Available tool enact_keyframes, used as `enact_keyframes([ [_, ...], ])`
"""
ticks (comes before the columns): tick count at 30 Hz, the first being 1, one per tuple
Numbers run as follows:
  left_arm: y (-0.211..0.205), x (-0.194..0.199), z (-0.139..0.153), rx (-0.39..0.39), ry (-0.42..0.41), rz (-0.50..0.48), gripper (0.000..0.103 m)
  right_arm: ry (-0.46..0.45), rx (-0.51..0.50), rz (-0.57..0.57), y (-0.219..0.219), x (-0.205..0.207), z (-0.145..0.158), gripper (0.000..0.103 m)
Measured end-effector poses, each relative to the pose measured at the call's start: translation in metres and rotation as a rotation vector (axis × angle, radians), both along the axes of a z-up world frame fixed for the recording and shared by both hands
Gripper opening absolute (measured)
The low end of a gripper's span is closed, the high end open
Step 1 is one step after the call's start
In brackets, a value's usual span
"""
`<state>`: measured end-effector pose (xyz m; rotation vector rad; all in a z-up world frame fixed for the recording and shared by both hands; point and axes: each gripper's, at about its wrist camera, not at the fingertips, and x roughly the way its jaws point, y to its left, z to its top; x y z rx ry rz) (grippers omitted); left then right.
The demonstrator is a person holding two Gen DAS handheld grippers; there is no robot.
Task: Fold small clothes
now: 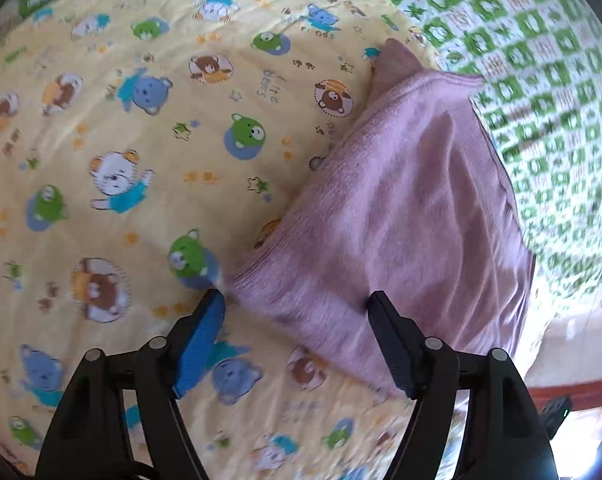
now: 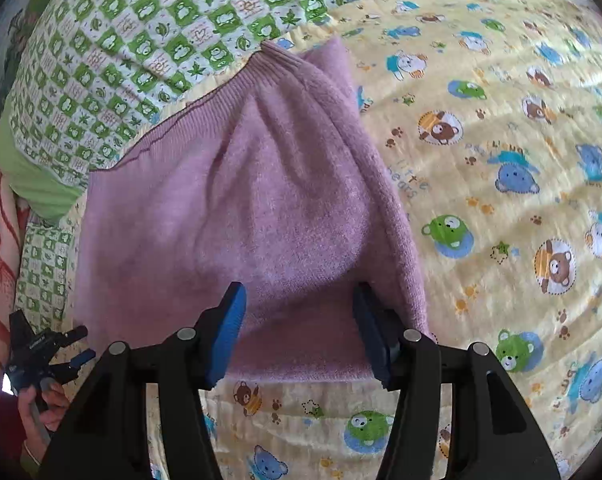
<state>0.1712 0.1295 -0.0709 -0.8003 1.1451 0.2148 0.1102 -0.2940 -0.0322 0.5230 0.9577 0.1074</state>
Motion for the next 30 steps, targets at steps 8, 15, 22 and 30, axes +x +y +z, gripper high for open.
enact_keyframes([
  [8, -0.007, 0.023, 0.002, -0.007, -0.029, 0.054, 0.049, -0.054, -0.016, 0.038, 0.010, 0.003, 0.028, 0.058],
  [15, -0.036, 0.037, 0.040, 0.057, -0.127, -0.064, 0.012, -0.063, -0.003, 0.028, 0.007, 0.006, 0.035, 0.059],
  [22, -0.133, 0.051, 0.092, 0.105, -0.302, -0.360, 0.010, -0.075, 0.035, 0.017, 0.003, 0.011, 0.039, 0.059],
  [30, -0.219, 0.064, 0.047, 0.090, -0.215, -0.581, 0.010, -0.073, 0.104, 0.113, 0.011, 0.044, 0.042, 0.059],
])
